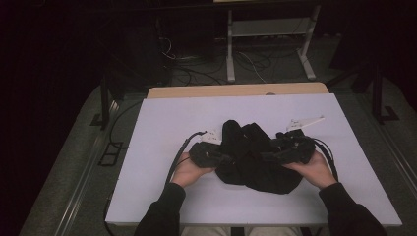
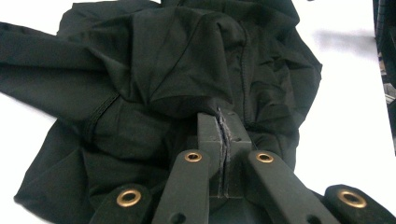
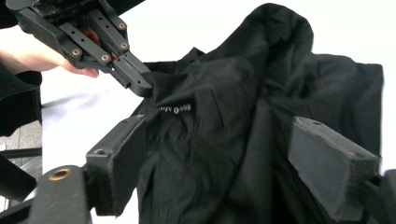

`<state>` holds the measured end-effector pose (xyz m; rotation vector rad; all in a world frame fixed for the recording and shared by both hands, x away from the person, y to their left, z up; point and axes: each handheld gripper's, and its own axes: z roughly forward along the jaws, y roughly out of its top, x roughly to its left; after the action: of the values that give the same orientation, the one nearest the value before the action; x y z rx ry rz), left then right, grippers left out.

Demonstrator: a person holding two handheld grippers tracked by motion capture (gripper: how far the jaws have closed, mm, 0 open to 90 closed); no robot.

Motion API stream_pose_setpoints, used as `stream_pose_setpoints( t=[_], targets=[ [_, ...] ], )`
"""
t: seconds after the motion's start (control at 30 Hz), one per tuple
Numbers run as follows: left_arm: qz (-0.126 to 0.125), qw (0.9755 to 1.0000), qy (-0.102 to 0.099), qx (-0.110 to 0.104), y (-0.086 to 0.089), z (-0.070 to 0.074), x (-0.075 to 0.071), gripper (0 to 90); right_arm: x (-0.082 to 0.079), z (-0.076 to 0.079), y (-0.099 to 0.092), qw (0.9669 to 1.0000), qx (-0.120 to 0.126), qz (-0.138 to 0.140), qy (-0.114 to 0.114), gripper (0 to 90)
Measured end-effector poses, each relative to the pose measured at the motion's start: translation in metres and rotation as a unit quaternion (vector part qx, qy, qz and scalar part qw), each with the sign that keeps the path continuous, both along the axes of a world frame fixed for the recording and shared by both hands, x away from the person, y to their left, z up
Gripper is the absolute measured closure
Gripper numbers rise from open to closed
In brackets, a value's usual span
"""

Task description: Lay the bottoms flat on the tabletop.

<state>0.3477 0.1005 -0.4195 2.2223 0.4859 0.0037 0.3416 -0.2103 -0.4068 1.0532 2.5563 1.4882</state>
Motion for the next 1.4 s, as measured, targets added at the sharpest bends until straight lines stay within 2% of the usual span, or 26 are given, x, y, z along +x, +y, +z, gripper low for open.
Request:
stream_pose_setpoints(
  t=[0.07, 0.17, 0.27, 0.37, 0.4, 0.43, 0.47, 0.5, 0.53, 0.57, 0.6, 0.73, 0.77, 0.87, 0.93, 1.0, 1.07, 1.1, 1.13, 1.2, 1.23, 1.27, 1.3, 1.33, 1.37, 1.4],
  targets=[
    [0.001, 1.0, 0.0, 0.003, 0.002, -0.001, 0.0, 87.8, 0.006, 0.0, 0.012, 0.9999, -0.006, 0.012, -0.009, 23.4],
    [0.005, 1.0, 0.004, 0.0, 0.004, -0.003, 0.0, 87.7, 0.011, -0.001, 0.02, 0.9998, -0.011, 0.016, -0.006, 23.9],
    [0.006, 1.0, 0.005, -0.002, 0.005, -0.004, 0.001, 87.6, 0.02, -0.005, 0.04, 0.999, -0.034, 0.031, -0.005, 25.8],
    [0.009, 0.9999, 0.006, -0.004, 0.006, -0.006, 0.001, 87.6, 0.023, -0.012, 0.055, 0.9966, -0.074, 0.037, -0.005, 27.8],
    [0.01, 0.9999, 0.007, -0.003, 0.006, -0.006, 0.001, 87.6, 0.024, -0.014, 0.059, 0.9956, -0.085, 0.038, -0.006, 34.6],
    [0.01, 0.9999, 0.005, -0.003, 0.006, -0.006, 0.002, 87.6, 0.024, -0.014, 0.059, 0.9956, -0.085, 0.038, -0.006, 34.6],
    [0.011, 0.9999, 0.005, -0.006, 0.006, -0.006, 0.002, 87.6, 0.025, -0.016, 0.065, 0.9929, -0.112, 0.038, -0.004, 54.7],
    [0.011, 0.9999, 0.005, -0.006, 0.006, -0.006, 0.002, 87.5, 0.025, -0.016, 0.065, 0.9929, -0.112, 0.038, -0.004, 54.7],
    [0.014, 0.9998, 0.004, -0.011, 0.007, -0.004, 0.002, 87.3, 0.024, -0.016, 0.068, 0.9904, -0.128, 0.051, -0.009, 75.5],
    [0.014, 0.9998, 0.004, -0.011, 0.007, -0.004, 0.002, 86.9, 0.024, -0.016, 0.068, 0.9904, -0.128, 0.051, -0.009, 75.5],
    [0.015, 0.9997, 0.003, -0.017, 0.007, -0.003, 0.002, 86.9, 0.023, -0.015, 0.067, 0.9909, -0.123, 0.054, -0.007, 80.6],
    [0.029, 0.9989, -0.001, -0.036, 0.012, 0.001, 0.002, 78.0, 0.02, -0.001, 0.048, 0.9941, -0.099, 0.046, 0.0, 77.2],
    [0.034, 0.9985, 0.0, -0.043, 0.013, 0.002, 0.003, 78.0, 0.02, -0.001, 0.048, 0.9941, -0.099, 0.046, 0.0, 77.2],
    [0.05, 0.9966, 0.004, -0.065, 0.018, 0.004, 0.005, 74.0, 0.016, 0.006, 0.029, 0.9959, -0.085, 0.03, -0.003, 77.1],
    [0.058, 0.9957, 0.005, -0.072, 0.02, 0.004, 0.006, 72.8, 0.014, 0.007, 0.008, 0.9968, -0.08, 0.007, 0.0, 79.2],
    [0.065, 0.9949, 0.008, -0.077, 0.02, 0.004, 0.008, 72.2, 0.014, 0.007, 0.001, 0.997, -0.078, -0.003, 0.003, 80.7],
    [0.069, 0.9944, 0.009, -0.08, 0.02, 0.003, 0.009, 70.9, 0.012, 0.004, -0.021, 0.9974, -0.062, -0.035, 0.01, 84.0],
    [0.072, 0.9941, 0.009, -0.081, 0.02, 0.003, 0.009, 70.9, 0.012, 0.004, -0.021, 0.9974, -0.062, -0.035, 0.01, 84.0],
    [0.076, 0.9938, 0.008, -0.081, 0.019, 0.002, 0.01, 69.8, 0.011, 0.002, -0.033, 0.9967, -0.056, -0.058, 0.014, 84.5],
    [0.08, 0.9934, 0.008, -0.081, 0.018, 0.002, 0.011, 68.3, 0.01, 0.002, -0.044, 0.9958, -0.046, -0.077, 0.018, 84.5],
    [0.08, 0.9934, 0.008, -0.081, 0.018, 0.002, 0.011, 67.2, 0.01, 0.002, -0.044, 0.9958, -0.046, -0.077, 0.018, 84.5],
    [0.082, 0.9932, 0.007, -0.082, 0.019, 0.003, 0.011, 66.2, 0.008, 0.003, -0.055, 0.9946, -0.03, -0.097, 0.023, 84.5],
    [0.09, 0.9924, 0.005, -0.084, 0.019, 0.003, 0.012, 64.5, 0.007, 0.003, -0.06, 0.9938, -0.026, -0.105, 0.025, 84.5],
    [0.09, 0.9924, 0.005, -0.084, 0.019, 0.003, 0.012, 63.0, 0.007, 0.003, -0.06, 0.9938, -0.026, -0.105, 0.025, 84.5],
    [0.095, 0.9919, 0.004, -0.084, 0.019, 0.002, 0.012, 62.5, 0.006, 0.002, -0.069, 0.991, -0.029, -0.127, 0.029, 84.6],
    [0.099, 0.9915, 0.004, -0.085, 0.019, 0.002, 0.013, 62.5, 0.006, 0.002, -0.069, 0.991, -0.029, -0.127, 0.029, 84.6]
  ],
)
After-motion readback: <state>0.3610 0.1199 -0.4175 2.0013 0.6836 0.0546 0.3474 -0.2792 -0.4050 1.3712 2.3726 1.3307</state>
